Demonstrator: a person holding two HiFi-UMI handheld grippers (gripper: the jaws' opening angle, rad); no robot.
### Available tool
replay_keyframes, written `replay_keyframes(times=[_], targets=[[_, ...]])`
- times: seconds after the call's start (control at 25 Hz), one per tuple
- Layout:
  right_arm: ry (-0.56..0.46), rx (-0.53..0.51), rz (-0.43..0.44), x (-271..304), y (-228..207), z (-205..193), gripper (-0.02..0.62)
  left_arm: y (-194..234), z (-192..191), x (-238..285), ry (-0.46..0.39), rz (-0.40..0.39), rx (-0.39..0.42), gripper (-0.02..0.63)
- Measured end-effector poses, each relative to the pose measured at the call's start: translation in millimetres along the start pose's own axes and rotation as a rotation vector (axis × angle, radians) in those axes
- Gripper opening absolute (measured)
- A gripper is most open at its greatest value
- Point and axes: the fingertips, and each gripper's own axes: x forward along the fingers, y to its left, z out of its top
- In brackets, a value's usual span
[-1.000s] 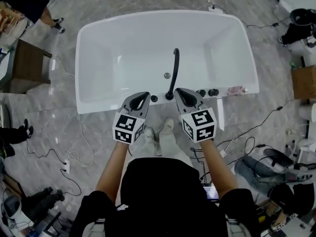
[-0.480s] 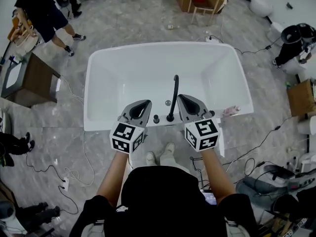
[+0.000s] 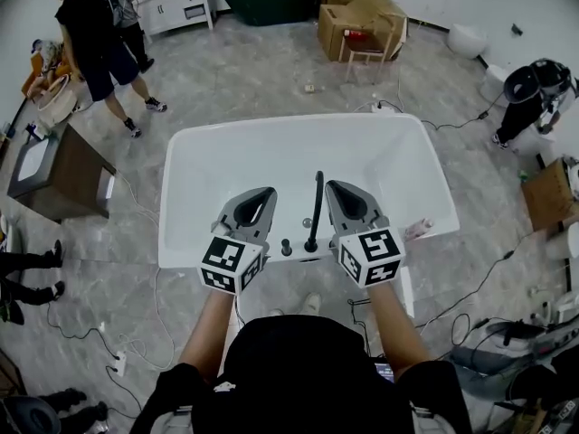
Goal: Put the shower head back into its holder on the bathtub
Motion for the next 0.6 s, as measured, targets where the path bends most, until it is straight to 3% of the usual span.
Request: replay_keyframes(times=[0.6], targets=[[-0.095,-0.034,-0.009,-8.3,-5.3,41.6,0.023,-4.9,44.3,-2.3,-0.085,0.009,0.03,0.014]])
